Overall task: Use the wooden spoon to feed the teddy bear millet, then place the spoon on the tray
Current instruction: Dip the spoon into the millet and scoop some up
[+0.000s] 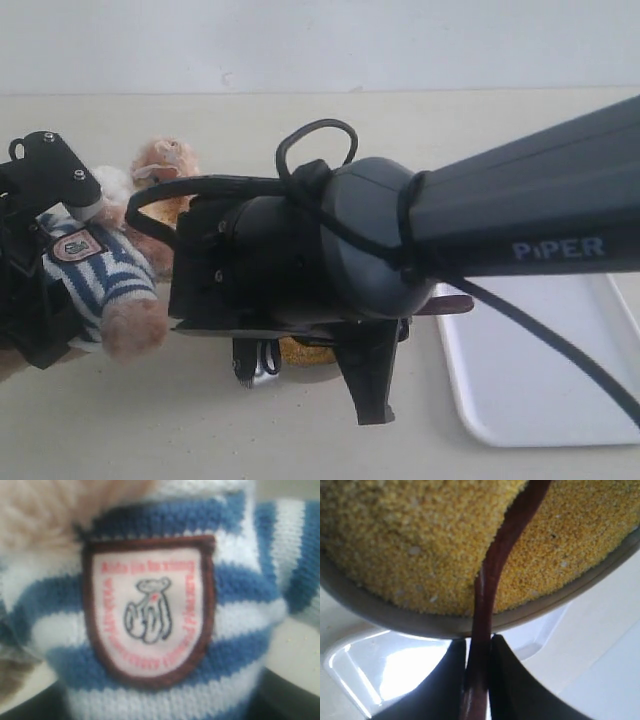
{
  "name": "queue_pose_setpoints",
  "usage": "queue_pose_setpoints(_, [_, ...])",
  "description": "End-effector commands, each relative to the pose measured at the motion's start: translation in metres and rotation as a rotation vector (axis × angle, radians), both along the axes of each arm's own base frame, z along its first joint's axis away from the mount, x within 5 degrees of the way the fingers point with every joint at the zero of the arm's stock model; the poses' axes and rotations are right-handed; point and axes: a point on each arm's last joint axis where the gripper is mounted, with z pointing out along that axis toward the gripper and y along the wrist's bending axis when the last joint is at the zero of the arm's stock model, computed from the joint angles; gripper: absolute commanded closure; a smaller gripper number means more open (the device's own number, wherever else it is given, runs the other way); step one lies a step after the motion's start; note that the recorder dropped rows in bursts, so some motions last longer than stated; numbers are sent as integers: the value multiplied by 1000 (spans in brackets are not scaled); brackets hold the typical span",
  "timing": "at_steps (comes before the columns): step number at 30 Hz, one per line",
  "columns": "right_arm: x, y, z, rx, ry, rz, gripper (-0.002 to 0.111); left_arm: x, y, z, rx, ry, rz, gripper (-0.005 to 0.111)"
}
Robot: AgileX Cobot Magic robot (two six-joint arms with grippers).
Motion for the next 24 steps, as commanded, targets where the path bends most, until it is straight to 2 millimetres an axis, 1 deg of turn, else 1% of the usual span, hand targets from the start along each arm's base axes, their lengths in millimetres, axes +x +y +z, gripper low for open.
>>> queue_pose_setpoints(1, [6,-2,-2,66,61,-52,109,0,-2,2,-23,-17,16,103])
queue_pose_setpoints(6, [11,-8,-2,82,102,-96,109,0,-2,2,-24,-20,15,103])
queue_pose_setpoints(13, [10,-10,16,119,83,-69,109,0,-2,2,-26,-26,15,103])
queue_pose_setpoints(15, [10,-11,18,123,81,-67,109,0,-2,2,-26,-26,15,103])
queue_pose_setpoints(24, [11,-12,19,133,82,-83,109,0,-2,2,-26,-26,15,103])
